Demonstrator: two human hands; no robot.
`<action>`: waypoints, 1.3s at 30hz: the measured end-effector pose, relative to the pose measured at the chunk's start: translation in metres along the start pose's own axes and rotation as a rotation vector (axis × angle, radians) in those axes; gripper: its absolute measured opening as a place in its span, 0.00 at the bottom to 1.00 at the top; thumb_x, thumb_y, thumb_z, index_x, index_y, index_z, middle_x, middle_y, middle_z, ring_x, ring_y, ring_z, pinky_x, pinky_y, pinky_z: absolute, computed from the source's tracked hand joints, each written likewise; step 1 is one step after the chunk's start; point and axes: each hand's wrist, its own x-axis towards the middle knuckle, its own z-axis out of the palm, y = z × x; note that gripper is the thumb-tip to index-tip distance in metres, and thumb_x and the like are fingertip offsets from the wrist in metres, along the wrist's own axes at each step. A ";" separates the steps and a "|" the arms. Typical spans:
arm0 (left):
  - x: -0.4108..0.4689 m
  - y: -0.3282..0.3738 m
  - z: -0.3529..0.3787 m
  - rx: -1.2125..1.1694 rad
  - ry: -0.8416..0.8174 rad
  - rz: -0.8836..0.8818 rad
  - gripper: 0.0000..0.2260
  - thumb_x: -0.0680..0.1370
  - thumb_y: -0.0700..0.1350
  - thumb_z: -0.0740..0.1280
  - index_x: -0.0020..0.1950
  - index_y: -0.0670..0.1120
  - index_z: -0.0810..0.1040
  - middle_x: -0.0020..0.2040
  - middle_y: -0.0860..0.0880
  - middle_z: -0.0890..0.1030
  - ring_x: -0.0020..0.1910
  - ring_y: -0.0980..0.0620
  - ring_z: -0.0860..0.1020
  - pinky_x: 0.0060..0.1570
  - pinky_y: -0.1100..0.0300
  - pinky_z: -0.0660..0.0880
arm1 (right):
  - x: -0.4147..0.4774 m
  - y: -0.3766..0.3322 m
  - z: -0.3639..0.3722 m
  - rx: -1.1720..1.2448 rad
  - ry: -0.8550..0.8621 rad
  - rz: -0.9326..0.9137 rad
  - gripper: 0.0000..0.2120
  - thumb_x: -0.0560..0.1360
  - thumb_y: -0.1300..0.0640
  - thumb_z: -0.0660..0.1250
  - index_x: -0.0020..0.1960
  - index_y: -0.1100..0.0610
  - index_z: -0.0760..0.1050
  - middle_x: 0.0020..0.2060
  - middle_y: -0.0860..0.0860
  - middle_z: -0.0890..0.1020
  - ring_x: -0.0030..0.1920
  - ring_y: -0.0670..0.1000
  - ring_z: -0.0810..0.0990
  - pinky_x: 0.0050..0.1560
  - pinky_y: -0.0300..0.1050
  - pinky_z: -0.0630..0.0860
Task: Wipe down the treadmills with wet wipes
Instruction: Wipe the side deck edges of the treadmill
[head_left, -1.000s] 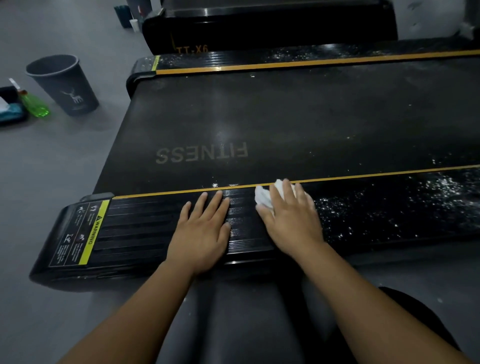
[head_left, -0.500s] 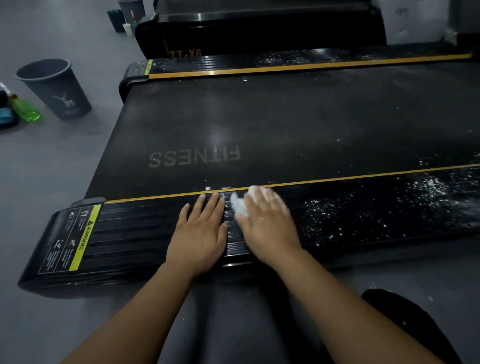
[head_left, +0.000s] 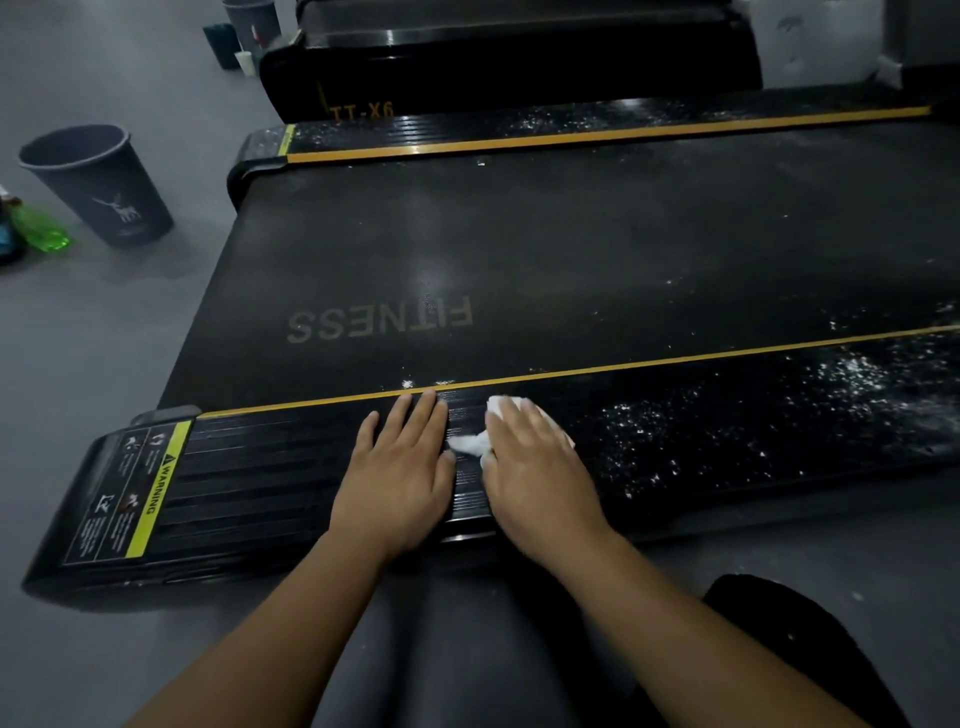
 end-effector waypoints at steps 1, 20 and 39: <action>0.001 0.000 0.001 0.008 -0.001 0.004 0.37 0.76 0.60 0.32 0.84 0.51 0.48 0.83 0.54 0.45 0.82 0.54 0.41 0.80 0.49 0.41 | -0.009 0.005 -0.004 -0.018 0.000 0.000 0.26 0.79 0.49 0.54 0.73 0.60 0.67 0.70 0.54 0.72 0.73 0.56 0.67 0.75 0.53 0.63; 0.008 0.006 0.001 0.036 -0.016 0.028 0.38 0.75 0.61 0.31 0.84 0.49 0.47 0.83 0.53 0.43 0.82 0.53 0.40 0.79 0.48 0.40 | 0.022 0.016 -0.012 -0.054 -0.124 0.205 0.44 0.75 0.28 0.44 0.79 0.58 0.57 0.80 0.57 0.58 0.80 0.58 0.52 0.79 0.57 0.50; 0.008 0.008 0.001 0.041 -0.028 0.047 0.35 0.76 0.62 0.31 0.83 0.57 0.46 0.83 0.56 0.42 0.82 0.52 0.39 0.79 0.45 0.41 | -0.039 0.040 -0.020 -0.066 -0.070 0.148 0.43 0.77 0.27 0.37 0.79 0.53 0.61 0.80 0.53 0.60 0.80 0.56 0.54 0.79 0.54 0.51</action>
